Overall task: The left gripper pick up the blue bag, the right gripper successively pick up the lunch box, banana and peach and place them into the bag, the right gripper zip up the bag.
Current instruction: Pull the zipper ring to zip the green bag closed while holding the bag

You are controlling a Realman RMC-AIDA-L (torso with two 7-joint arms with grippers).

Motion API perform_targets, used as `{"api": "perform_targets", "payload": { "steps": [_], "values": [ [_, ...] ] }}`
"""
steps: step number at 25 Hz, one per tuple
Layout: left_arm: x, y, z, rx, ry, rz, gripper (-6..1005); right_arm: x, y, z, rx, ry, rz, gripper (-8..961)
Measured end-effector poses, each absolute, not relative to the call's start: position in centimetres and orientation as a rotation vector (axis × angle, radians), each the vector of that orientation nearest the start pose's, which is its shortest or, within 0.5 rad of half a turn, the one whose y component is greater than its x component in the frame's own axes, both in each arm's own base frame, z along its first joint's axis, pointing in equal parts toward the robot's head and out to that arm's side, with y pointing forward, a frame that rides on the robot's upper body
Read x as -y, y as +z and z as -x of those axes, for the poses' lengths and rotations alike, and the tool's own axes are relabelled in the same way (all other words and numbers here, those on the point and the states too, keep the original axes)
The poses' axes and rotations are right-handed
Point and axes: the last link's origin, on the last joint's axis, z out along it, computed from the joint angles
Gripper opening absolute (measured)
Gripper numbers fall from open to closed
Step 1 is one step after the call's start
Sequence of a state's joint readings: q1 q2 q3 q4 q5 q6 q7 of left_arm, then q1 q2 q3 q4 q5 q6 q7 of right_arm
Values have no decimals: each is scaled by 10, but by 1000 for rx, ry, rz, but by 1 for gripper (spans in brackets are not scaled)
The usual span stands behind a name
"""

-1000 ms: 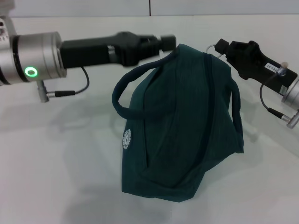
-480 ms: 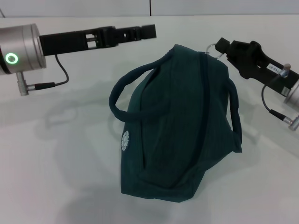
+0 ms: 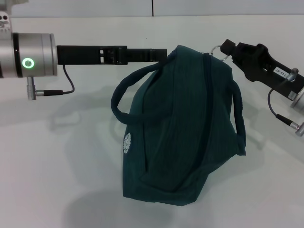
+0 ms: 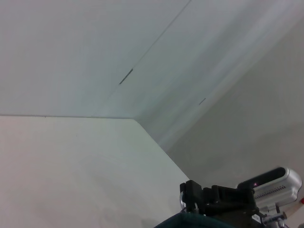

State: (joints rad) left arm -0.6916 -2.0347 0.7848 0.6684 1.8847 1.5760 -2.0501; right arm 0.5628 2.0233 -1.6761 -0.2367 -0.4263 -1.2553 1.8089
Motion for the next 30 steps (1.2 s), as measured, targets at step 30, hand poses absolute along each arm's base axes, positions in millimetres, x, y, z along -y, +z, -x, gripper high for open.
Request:
{"api": "perform_targets", "payload": {
  "steps": [30],
  "values": [
    [-380, 44, 114, 1198, -296, 2687, 877, -350, -33, -244, -1661, 1523, 1966, 73]
  ]
}}
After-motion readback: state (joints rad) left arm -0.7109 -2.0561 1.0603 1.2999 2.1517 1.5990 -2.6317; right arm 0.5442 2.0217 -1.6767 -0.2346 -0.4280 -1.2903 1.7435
